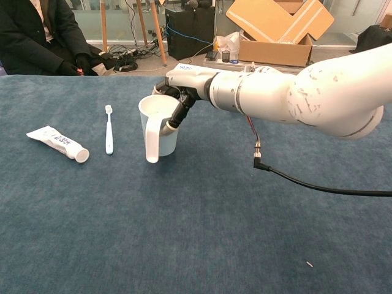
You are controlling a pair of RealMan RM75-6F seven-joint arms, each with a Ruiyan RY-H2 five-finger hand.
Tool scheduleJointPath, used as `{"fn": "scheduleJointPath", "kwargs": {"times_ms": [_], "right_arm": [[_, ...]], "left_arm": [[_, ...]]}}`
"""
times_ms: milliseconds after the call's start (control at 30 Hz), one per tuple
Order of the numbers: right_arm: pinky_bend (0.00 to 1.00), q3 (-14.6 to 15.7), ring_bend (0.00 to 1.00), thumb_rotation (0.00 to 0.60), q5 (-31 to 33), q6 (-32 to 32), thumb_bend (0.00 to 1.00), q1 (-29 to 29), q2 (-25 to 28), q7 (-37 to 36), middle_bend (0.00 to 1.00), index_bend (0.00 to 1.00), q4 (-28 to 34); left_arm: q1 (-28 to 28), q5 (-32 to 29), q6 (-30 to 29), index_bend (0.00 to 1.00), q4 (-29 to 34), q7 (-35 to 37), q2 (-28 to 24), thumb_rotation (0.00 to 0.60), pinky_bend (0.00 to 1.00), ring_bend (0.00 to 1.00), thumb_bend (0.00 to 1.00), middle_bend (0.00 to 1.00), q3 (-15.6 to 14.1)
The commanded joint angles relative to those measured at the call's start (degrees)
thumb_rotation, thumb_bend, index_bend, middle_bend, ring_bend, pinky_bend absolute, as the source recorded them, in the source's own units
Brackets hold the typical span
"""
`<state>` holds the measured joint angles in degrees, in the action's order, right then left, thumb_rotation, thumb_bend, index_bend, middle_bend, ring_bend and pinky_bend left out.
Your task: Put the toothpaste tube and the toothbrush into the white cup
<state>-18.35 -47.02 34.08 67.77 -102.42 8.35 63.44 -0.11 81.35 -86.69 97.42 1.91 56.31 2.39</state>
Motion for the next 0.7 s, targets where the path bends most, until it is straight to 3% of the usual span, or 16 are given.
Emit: {"fn": "scheduleJointPath", "kwargs": {"times_ms": [33, 700], "right_arm": [[0.40, 0.2, 0.30, 0.600, 0.8, 0.0, 0.10, 0.4, -0.3, 0.6, 0.47, 0.38, -0.5], [0.40, 0.3, 0.31, 0.600, 1.0, -2.5, 0.10, 1.6, -1.8, -0.6, 0.42, 0.37, -3.5]], "left_arm": [[0.0, 0.0, 0.0, 0.26, 0.0, 0.1, -0.1, 0.600, 0.23, 0.10, 0.27, 0.09, 0.0], [0.2, 0.2, 0.0, 0.26, 0.2, 0.4, -0.3, 0.600, 0.23, 0.10, 0.27, 0.09, 0.0]]}}
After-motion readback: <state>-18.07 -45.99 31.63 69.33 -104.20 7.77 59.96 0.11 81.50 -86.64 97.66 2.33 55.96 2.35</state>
